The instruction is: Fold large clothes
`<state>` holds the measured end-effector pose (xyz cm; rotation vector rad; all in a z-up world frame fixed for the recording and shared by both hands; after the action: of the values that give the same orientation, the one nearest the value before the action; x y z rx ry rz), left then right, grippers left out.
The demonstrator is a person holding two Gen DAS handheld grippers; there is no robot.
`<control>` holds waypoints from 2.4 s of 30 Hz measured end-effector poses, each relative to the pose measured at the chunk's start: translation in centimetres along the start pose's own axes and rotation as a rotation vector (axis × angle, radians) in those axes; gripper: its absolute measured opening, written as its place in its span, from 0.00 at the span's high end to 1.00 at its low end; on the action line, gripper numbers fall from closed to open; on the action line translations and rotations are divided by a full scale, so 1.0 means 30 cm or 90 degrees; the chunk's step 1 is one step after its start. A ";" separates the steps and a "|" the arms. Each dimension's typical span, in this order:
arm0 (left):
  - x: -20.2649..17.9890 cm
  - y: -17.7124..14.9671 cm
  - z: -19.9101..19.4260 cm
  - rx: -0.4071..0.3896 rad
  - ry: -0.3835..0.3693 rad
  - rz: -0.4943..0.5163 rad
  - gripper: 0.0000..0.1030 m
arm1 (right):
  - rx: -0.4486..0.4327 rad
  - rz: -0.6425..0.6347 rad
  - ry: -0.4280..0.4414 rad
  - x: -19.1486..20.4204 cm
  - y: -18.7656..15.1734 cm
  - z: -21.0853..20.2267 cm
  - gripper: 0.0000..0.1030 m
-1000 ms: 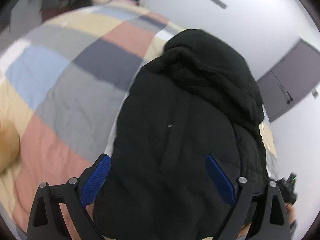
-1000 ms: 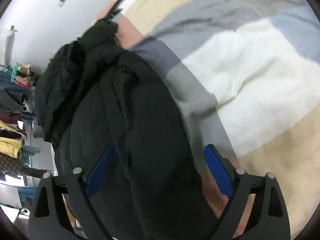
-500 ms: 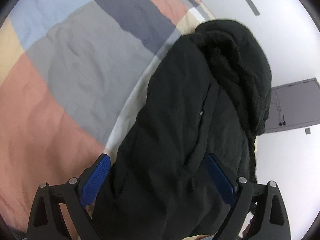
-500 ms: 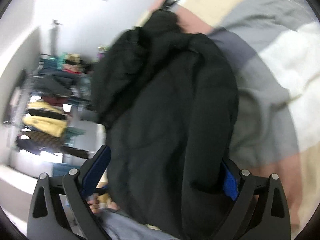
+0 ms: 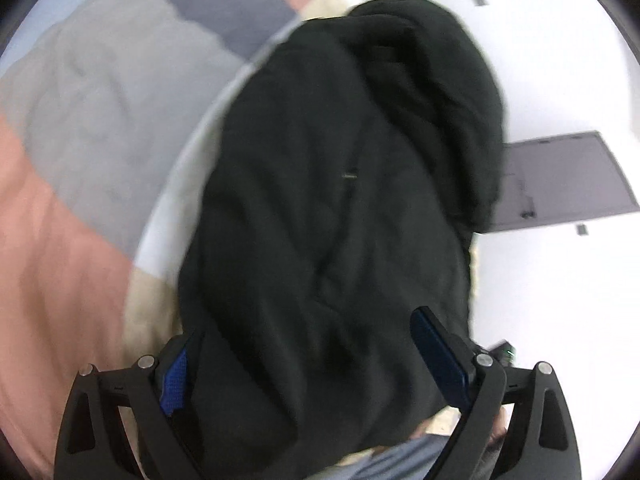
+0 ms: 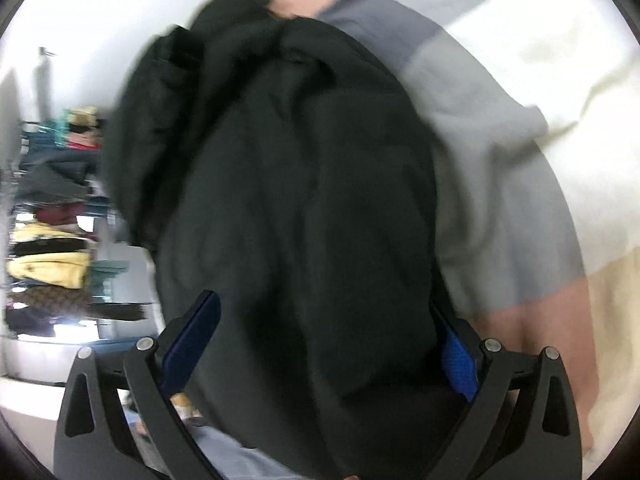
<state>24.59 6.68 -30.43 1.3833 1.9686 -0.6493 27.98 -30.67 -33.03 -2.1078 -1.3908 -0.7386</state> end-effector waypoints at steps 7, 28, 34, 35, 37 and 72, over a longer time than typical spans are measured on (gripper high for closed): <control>-0.069 -0.012 -0.034 -0.018 -0.040 0.037 0.08 | -0.008 -0.033 0.081 0.079 -0.004 -0.021 0.04; -0.107 -0.004 0.064 0.017 -0.048 0.071 0.62 | -0.013 -0.094 -0.005 0.141 -0.009 0.019 0.81; -0.153 -0.036 -0.030 -0.014 -0.025 0.069 0.89 | -0.081 -0.161 0.016 0.235 -0.031 -0.074 0.90; -0.161 -0.045 -0.039 -0.018 -0.019 0.066 0.90 | -0.087 -0.165 0.013 0.240 -0.037 -0.090 0.91; -0.186 -0.061 -0.051 -0.026 -0.019 0.063 0.91 | -0.097 -0.178 0.010 0.256 -0.049 -0.123 0.91; -0.407 -0.367 -0.757 -0.112 -0.018 0.189 0.92 | -0.194 -0.326 0.065 0.461 -0.581 -0.705 0.90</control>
<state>12.19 11.43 -5.74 1.5065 1.7071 -0.3480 12.89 -29.68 -6.34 -1.8966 -1.8837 -1.3105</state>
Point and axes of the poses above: each gripper's, at about its wrist camera, not at the fingertips, and z roughly the way its jaws point, x to its left, y to its top, the point moved 10 cm from there along z, roughly the way its jaws point, and after that the axes turned 11 degrees about x, right-handed, at the moved point
